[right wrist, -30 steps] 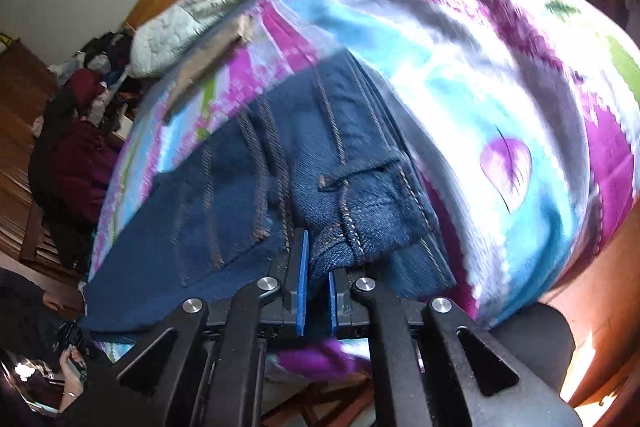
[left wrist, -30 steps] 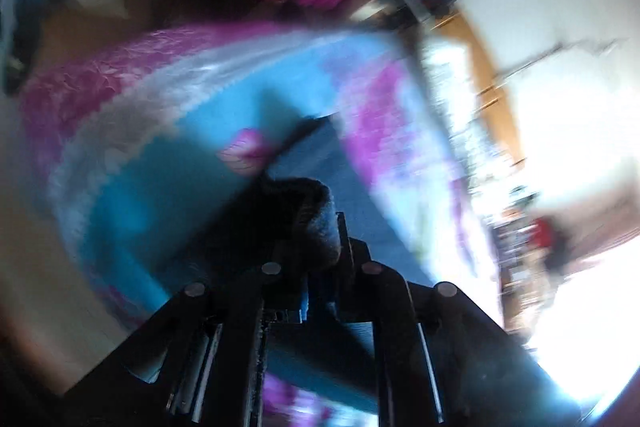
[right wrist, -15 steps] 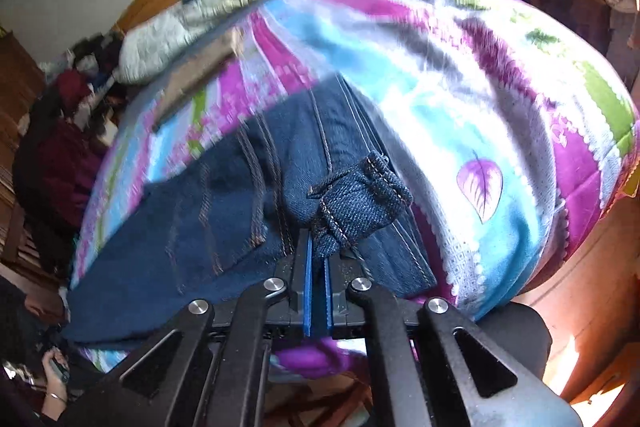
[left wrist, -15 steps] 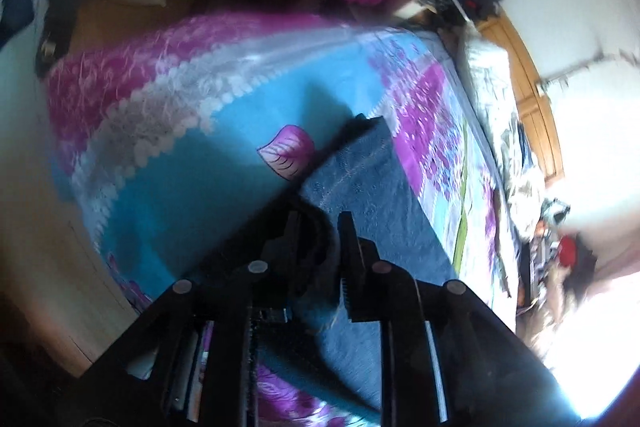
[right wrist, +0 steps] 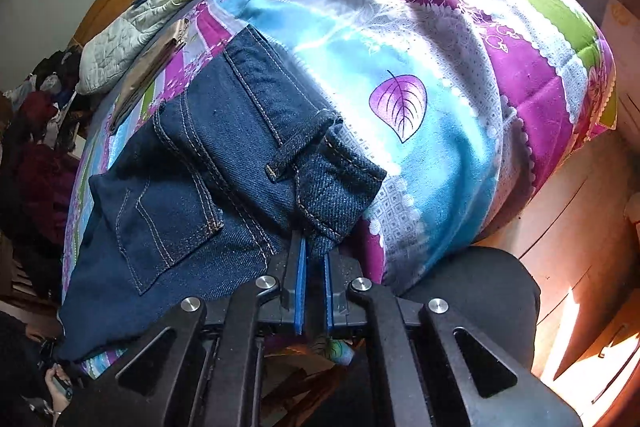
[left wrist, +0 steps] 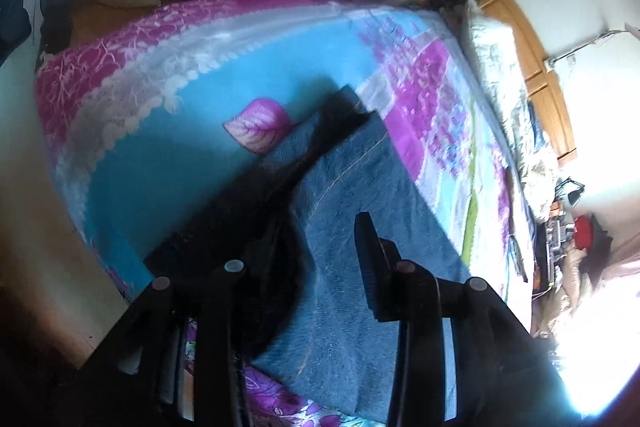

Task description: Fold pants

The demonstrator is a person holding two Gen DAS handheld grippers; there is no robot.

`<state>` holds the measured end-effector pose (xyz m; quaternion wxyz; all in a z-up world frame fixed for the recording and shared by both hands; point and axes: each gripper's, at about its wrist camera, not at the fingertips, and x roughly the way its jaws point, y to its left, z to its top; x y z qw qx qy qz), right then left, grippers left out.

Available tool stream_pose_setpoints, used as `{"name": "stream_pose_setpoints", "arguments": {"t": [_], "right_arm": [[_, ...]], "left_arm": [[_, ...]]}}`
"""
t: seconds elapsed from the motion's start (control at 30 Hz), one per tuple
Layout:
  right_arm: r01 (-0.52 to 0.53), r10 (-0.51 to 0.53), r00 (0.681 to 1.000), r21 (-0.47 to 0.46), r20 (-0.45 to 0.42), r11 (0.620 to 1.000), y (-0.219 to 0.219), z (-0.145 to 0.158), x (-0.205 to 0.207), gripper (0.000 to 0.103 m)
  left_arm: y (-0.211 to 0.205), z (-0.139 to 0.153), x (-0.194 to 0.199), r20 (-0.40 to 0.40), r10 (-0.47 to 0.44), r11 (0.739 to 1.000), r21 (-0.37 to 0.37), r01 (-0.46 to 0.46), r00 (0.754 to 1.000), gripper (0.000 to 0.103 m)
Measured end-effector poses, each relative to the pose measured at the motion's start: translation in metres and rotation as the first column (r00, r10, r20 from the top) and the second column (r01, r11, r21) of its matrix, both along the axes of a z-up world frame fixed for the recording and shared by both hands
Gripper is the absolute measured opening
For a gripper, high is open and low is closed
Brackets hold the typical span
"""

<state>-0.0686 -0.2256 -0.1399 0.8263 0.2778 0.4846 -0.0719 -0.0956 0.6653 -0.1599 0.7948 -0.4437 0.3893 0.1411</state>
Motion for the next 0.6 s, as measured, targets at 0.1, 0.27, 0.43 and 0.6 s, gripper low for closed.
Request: {"name": "stream_pose_setpoints", "arguments": {"t": [0.1,0.27,0.43,0.6], "right_arm": [[-0.023,0.025,0.999,-0.050,0.044,0.999,-0.004,0.022,0.010,0.005],[-0.039,0.037,0.998,-0.056,-0.042,0.998,-0.013,0.005,0.016,0.006],[-0.031,0.025,0.995,-0.064,-0.094,0.997,-0.038,0.013,-0.009,0.048],[0.061,-0.067,0.997,-0.185,-0.024,0.981,-0.077,0.054,-0.048,0.031]], "left_arm": [[-0.001,-0.003,-0.004,0.017,0.026,1.000,-0.014,-0.025,1.000,0.037],[0.001,-0.001,-0.009,0.029,0.035,0.999,-0.024,-0.034,0.999,0.037],[0.014,0.015,-0.034,0.062,0.120,0.992,0.016,-0.121,0.991,0.037],[0.037,0.046,-0.067,0.104,0.204,0.973,0.092,-0.214,0.973,0.037]]}}
